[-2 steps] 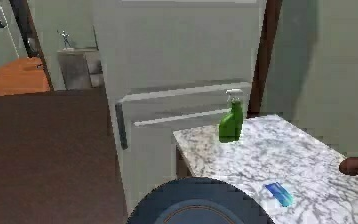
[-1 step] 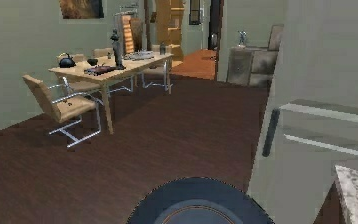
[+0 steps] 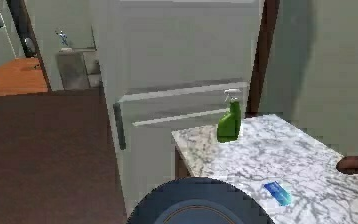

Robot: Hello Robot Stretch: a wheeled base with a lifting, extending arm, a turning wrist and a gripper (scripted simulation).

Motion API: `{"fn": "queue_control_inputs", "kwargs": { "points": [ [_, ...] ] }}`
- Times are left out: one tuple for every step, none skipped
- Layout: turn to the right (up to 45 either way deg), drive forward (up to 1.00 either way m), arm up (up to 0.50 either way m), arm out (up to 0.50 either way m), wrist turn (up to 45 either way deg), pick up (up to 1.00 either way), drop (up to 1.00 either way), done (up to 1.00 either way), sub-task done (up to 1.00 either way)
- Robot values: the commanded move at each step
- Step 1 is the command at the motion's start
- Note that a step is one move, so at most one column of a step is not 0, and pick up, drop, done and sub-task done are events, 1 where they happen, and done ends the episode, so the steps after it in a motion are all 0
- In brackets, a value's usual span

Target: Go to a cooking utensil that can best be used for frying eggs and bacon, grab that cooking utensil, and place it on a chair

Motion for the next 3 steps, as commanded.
{"fn": "queue_control_inputs", "kwargs": {
  "points": [
    [-21.0, 0.0, 0.0, 0.0, 0.0, 0.0, 0.0, 0.0, 0.0],
    [45.0, 0.0, 0.0, 0.0, 0.0, 0.0, 0.0, 0.0, 0.0],
    [-45.0, 0.0, 0.0, 0.0, 0.0, 0.0, 0.0, 0.0, 0.0]
  ]
}}
